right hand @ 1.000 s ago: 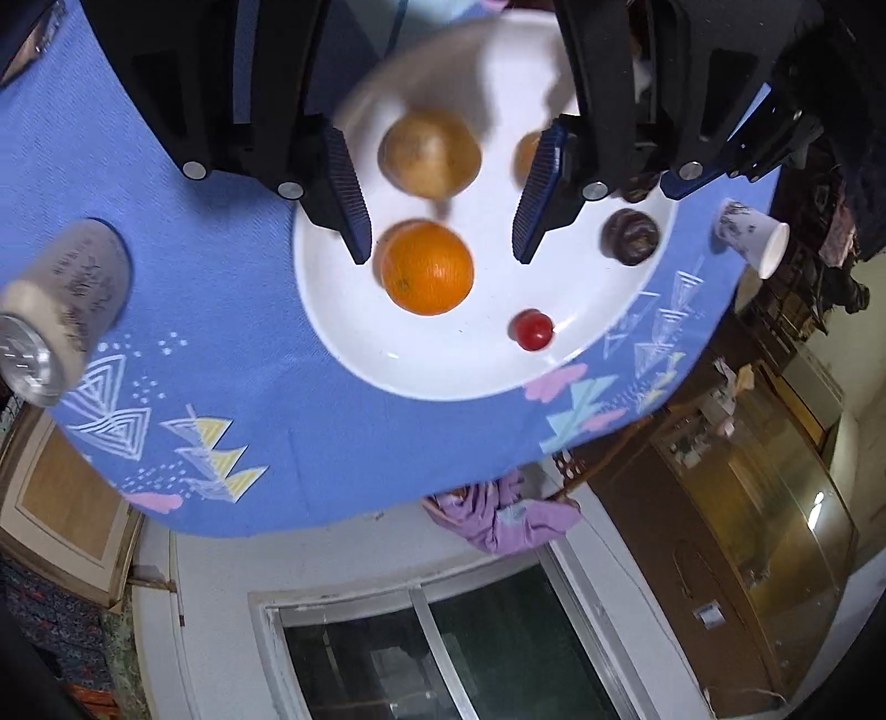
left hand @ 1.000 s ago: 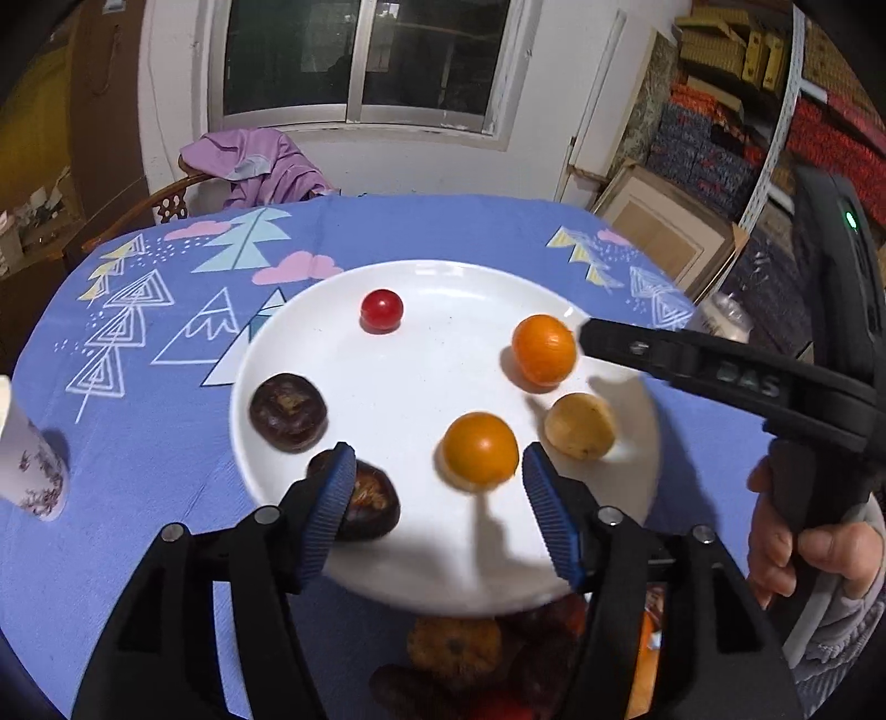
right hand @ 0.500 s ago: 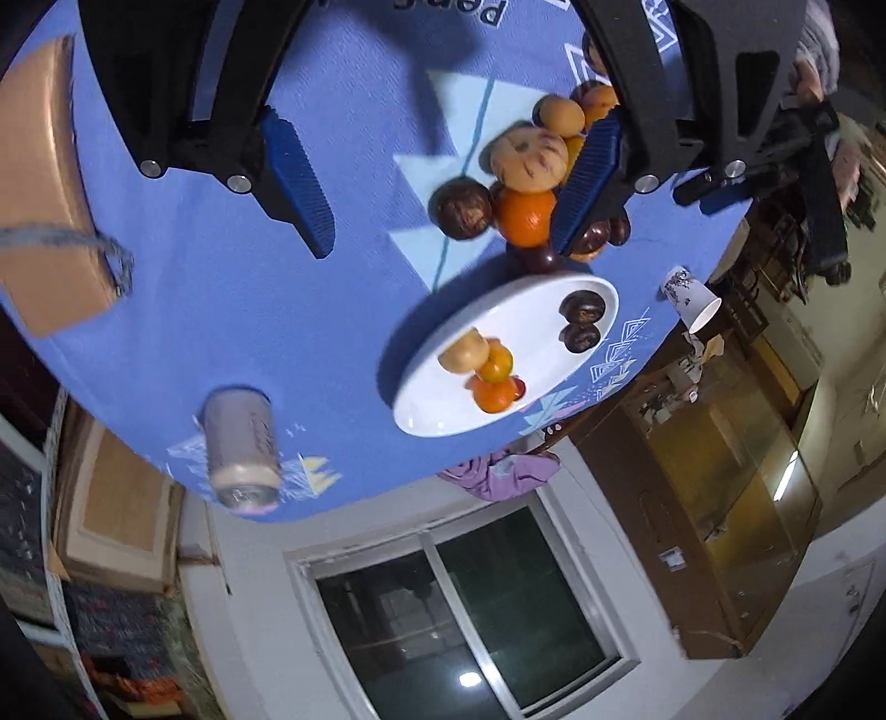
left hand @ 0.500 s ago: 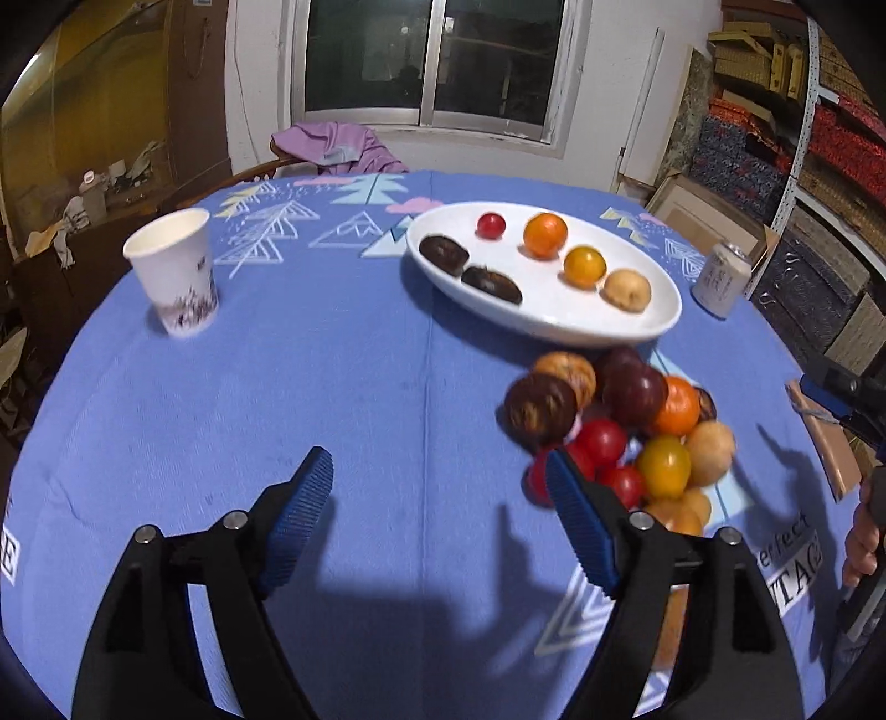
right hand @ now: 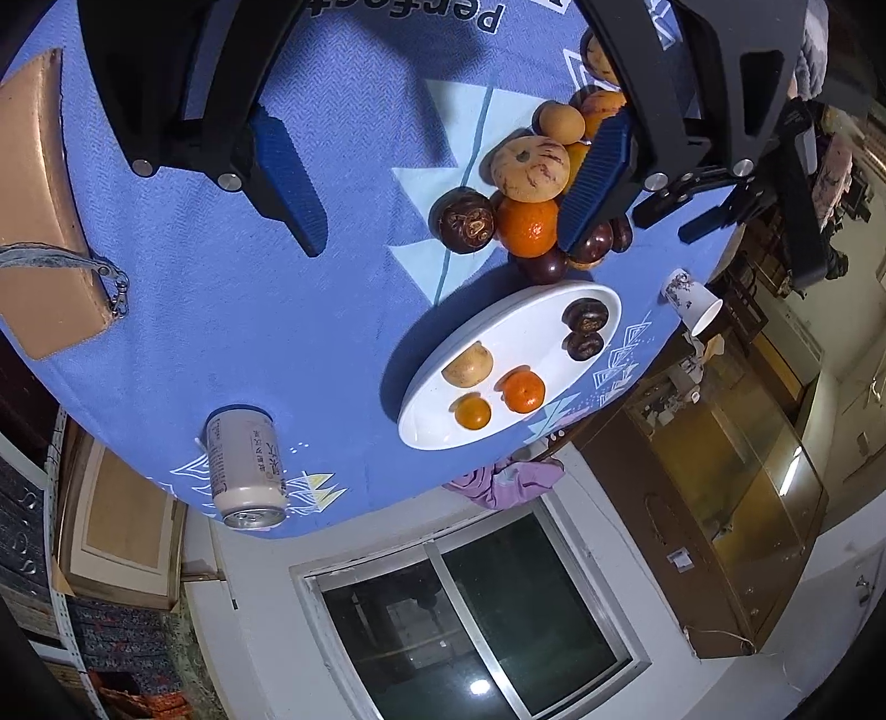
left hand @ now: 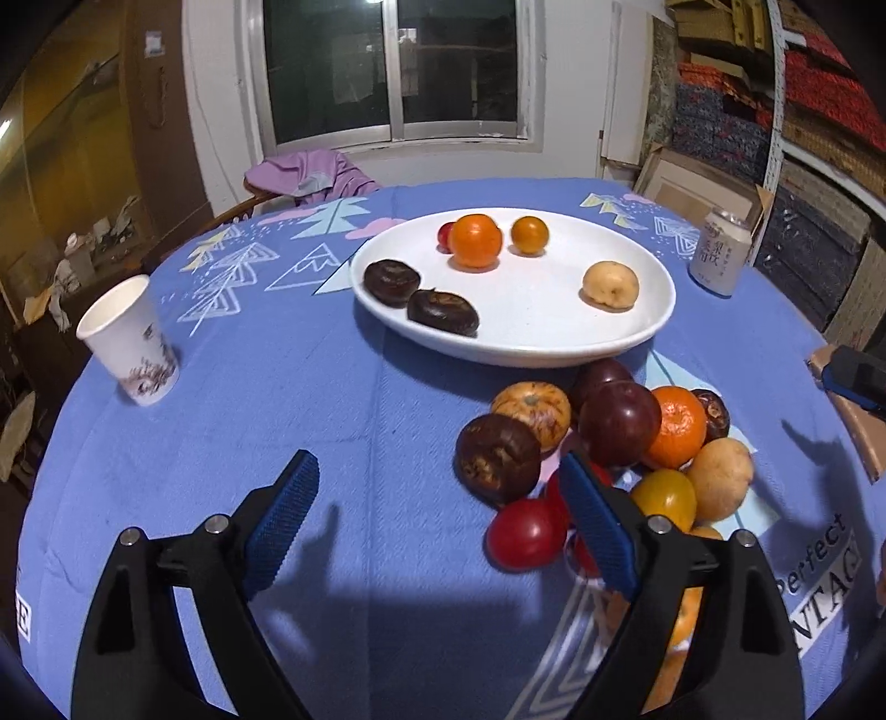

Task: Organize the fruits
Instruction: 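Move both tools back toward the fruit pile, then grasp a dark mangosteen from the table with the left tool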

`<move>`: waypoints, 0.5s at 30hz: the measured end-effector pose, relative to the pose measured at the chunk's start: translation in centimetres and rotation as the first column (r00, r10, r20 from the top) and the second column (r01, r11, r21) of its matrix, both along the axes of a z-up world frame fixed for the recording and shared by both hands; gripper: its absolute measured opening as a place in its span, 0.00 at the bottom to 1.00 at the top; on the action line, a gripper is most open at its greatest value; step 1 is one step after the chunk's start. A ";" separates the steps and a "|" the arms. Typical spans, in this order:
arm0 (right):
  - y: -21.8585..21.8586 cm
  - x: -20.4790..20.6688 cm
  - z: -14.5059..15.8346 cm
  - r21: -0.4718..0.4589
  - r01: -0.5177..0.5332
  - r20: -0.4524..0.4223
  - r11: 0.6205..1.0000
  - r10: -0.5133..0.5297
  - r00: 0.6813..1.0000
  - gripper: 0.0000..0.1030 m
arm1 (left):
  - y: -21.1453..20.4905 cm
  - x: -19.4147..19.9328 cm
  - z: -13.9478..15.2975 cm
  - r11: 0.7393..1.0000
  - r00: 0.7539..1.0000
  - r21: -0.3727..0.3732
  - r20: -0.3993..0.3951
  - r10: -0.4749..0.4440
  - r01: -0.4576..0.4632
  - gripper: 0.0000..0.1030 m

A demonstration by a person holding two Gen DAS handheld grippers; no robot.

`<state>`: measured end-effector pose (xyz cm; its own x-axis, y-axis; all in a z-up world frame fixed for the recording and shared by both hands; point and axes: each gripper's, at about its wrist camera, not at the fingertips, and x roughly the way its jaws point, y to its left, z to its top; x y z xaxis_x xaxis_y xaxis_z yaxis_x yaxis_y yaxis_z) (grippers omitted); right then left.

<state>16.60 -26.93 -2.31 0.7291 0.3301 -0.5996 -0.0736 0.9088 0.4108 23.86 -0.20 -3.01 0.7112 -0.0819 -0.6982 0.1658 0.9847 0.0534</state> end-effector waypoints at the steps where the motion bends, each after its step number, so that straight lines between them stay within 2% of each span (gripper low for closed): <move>1: 0.0 0.1 0.0 0.000 -0.003 -0.002 1.000 0.003 1.000 0.83 | -0.4 0.5 -0.3 1.000 1.000 0.022 -0.004 -0.001 0.001 0.85; 5: -0.1 0.0 0.1 0.002 -0.005 0.000 1.000 0.005 1.000 0.84 | -0.4 1.2 -1.5 0.997 1.000 0.080 -0.019 0.010 -0.009 0.88; 8: 0.1 0.0 0.1 0.001 -0.010 -0.001 1.000 0.010 1.000 0.84 | 1.8 1.0 -1.0 0.995 0.997 0.074 0.001 0.073 -0.073 0.90; 15: -0.2 0.1 -0.1 0.011 -0.007 -0.004 1.000 0.007 1.000 0.84 | 8.3 0.2 -0.8 0.984 0.986 -0.086 -0.067 0.150 -0.156 0.90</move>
<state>16.65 -27.17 -2.37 0.7241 0.3420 -0.5989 -0.0782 0.9035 0.4214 24.07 8.08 -3.85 0.6772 -0.0400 -0.7347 0.0129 0.9990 -0.0424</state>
